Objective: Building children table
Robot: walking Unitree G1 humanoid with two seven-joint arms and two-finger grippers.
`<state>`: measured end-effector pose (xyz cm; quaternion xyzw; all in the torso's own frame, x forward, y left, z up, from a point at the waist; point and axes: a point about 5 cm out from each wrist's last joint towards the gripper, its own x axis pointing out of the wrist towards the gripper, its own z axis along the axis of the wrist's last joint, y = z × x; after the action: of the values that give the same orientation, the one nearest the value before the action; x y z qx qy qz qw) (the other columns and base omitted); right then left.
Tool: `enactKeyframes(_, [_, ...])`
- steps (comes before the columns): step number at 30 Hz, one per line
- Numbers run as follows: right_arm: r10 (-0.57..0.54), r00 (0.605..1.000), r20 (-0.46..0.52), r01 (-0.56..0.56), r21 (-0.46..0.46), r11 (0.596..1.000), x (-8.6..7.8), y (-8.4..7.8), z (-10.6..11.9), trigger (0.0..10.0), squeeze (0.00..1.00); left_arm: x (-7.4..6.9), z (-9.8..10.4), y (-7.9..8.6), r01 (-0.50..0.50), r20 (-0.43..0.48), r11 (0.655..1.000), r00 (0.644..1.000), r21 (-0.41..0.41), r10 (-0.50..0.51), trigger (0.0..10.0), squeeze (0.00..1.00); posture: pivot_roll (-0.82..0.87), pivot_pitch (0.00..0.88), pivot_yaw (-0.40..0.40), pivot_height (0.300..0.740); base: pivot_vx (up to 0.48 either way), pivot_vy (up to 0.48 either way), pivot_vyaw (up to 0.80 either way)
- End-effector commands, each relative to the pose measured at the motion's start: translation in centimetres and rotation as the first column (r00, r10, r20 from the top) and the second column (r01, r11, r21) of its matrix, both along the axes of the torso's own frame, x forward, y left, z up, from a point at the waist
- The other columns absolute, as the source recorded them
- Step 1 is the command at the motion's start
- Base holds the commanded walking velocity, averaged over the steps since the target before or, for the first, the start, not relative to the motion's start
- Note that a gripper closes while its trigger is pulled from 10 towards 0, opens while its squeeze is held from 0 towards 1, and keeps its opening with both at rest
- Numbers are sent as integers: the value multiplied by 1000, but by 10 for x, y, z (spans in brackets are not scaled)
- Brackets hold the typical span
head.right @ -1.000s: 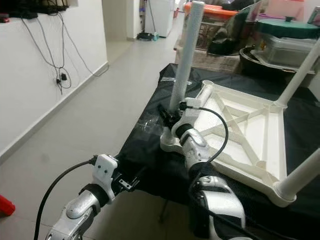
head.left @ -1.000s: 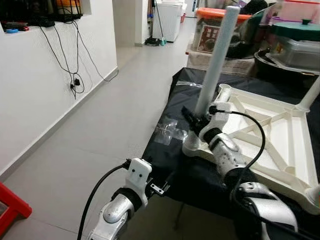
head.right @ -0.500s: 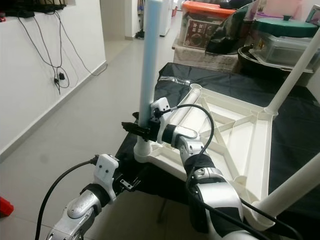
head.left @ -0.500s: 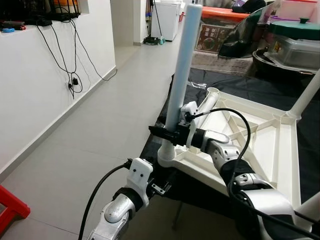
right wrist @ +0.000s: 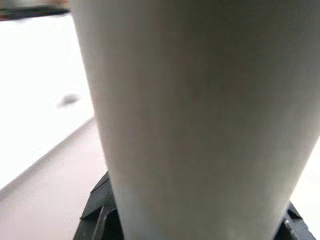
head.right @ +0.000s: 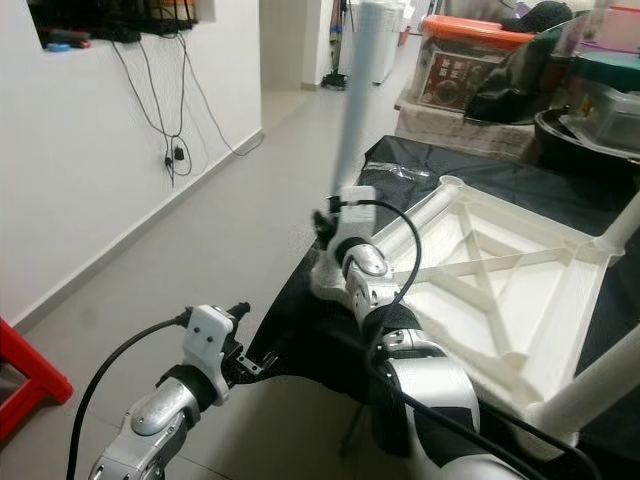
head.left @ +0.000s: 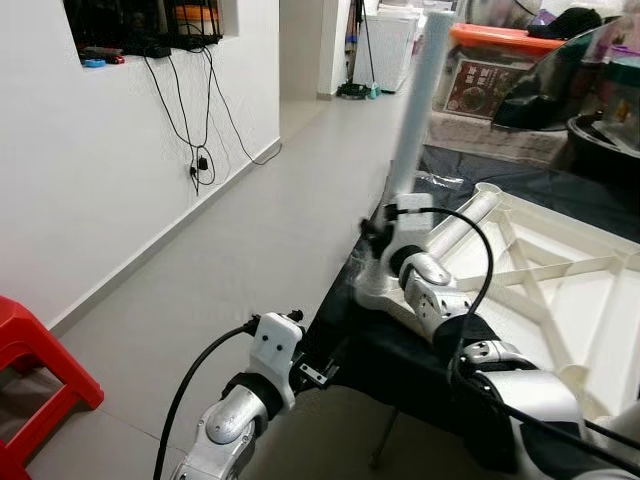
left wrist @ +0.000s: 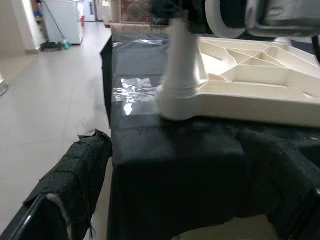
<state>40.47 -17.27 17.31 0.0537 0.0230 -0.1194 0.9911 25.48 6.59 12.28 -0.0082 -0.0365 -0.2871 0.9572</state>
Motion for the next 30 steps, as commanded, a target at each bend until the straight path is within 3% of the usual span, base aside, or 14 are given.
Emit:
enactKeyframes(1, [-252, 962, -104, 258, 57, 964, -14, -29, -25, 0, 0, 0, -3, -1, 7, -14, 1000, 1000, 11, -7, 10000, 0, 73, 0, -71, 740, 0, 0, 0])
enactKeyframes(4, [-280, 953, -116, 289, 73, 955, -17, -24, -30, 0, 0, 0, -3, -1, 7, -15, 1000, 1000, 12, -7, 10000, 0, 73, 0, -71, 740, 0, 0, 0])
enactKeyframes(7, [-238, 964, -119, 250, 99, 963, -17, -2, -35, 0, 0, 0, -3, 0, 8, -17, 1000, 1000, 12, -7, 10000, 0, 70, 0, -69, 740, 0, 0, 0])
enactKeyframes(8, [-238, 964, -119, 250, 99, 963, -17, -2, -35, 0, 0, 0, -3, 0, 8, -17, 1000, 1000, 12, -7, 10000, 0, 70, 0, -69, 740, 0, 0, 0])
enactKeyframes(9, [-198, 974, -109, 211, 131, 969, -16, 5, -36, 4196, 0, 0, -3, 0, 8, -17, 1000, 1000, 13, -7, 10000, 0, 67, 0, -65, 740, 0, 0, 0])
enactKeyframes(10, [-171, 980, -100, 185, 153, 971, -15, 10, -36, 4196, 0, 0, -3, 0, 8, -18, 1000, 1000, 13, -7, 10000, 0, 67, 0, -65, 740, 0, 0, 0])
enactKeyframes(11, [-133, 989, -71, 143, 157, 977, -14, 17, -33, 10000, 1000, 0, -3, 0, 8, -18, 1000, 1000, 13, -8, 10000, 0, 68, 0, -68, 740, 0, 0, 0])
enactKeyframes(17, [-94, 995, -34, 98, 154, 983, -13, 24, -29, 10000, 1000, 1, -3, 0, 7, -19, 1000, 1000, 13, -7, 10000, 0, 67, 0, -68, 740, 0, 0, 0])
enactKeyframes(18, [-71, 997, -10, 71, 146, 987, -11, 19, -26, 10000, 0, 1, -3, 1, 6, -18, 1000, 1000, 12, -6, 10000, 0, 70, 0, -71, 740, 0, 0, 0])
enactKeyframes(23, [103, 994, 44, -109, 157, 982, -5, 11, -15, 10000, 0, 2, -3, 1, 5, -18, 1000, 1000, 8, -5, 10000, 0, 60, 0, -68, 740, 0, 0, 0])
enactKeyframes(25, [272, 959, 85, -284, 194, 939, -2, 9, -5, 10000, 0, 2, -3, 1, 6, -18, 1000, 1000, 6, -6, 10000, 0, 63, 0, -73, 740, 0, 0, 0])
enactKeyframes(26, [394, 910, 126, -413, 215, 885, -1, 11, 2, 10000, 0, 2, -3, 0, 7, -18, 1000, 1000, 6, -7, 10000, 0, 63, 0, -73, 740, 0, 0, 0])
enactKeyframes(29, [439, 887, 142, -461, 213, 862, -1, 12, 4, 10000, 0, 2, -3, 0, 7, -18, 1000, 1000, 6, -7, 10000, 0, 65, 0, -77, 740, 0, 0, 0])
enactKeyframes(30, [486, 860, 155, -509, 200, 837, -1, 15, 6, 10000, 0, 2, -3, 0, 7, -17, 1000, 1000, 7, -7, 10000, 0, 65, 0, -77, 740, 0, 0, 0])
